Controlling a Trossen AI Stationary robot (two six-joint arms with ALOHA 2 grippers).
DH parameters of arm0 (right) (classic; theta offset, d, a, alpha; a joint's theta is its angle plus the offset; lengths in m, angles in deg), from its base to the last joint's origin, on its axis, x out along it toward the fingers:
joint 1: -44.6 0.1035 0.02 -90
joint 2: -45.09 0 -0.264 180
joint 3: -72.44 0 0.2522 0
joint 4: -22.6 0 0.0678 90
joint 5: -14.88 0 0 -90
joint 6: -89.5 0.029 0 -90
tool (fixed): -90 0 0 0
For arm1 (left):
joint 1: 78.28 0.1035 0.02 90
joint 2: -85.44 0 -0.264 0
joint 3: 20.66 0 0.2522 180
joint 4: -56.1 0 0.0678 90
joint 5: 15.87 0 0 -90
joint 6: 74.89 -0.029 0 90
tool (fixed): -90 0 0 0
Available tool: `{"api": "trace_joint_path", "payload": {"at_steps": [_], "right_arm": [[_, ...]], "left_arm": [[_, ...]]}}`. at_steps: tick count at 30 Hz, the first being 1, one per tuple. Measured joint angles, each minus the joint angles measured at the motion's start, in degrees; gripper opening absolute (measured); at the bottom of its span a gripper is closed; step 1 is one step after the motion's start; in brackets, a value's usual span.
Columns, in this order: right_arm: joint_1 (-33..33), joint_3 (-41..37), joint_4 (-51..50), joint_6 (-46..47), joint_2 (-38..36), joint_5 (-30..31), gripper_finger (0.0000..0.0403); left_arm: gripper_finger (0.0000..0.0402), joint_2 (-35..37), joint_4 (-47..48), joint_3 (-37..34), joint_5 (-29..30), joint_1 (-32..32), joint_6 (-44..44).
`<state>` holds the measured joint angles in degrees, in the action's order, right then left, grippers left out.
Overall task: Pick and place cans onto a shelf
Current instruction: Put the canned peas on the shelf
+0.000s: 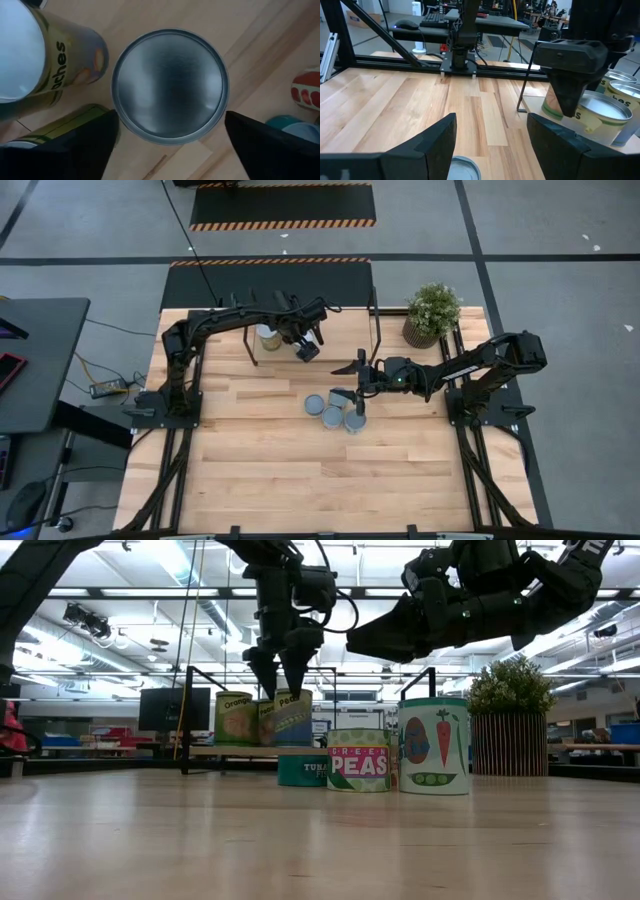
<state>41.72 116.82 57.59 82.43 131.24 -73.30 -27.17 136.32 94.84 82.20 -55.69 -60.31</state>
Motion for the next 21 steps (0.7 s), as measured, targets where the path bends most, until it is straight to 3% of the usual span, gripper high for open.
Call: {"api": "trace_joint_path", "payload": {"at_steps": [3,21], "right_arm": [[0.02,0.00,0.00,0.00,0.00,0.02,0.0250],[0.02,0.00,0.00,0.00,0.00,0.00,0.0250]], "left_arm": [[0.0395,0.00,-0.02,0.01,-0.11,-0.07,-1.63],[0.0400,2.14,0.00,0.68,4.21,-4.05,-3.25]]}}
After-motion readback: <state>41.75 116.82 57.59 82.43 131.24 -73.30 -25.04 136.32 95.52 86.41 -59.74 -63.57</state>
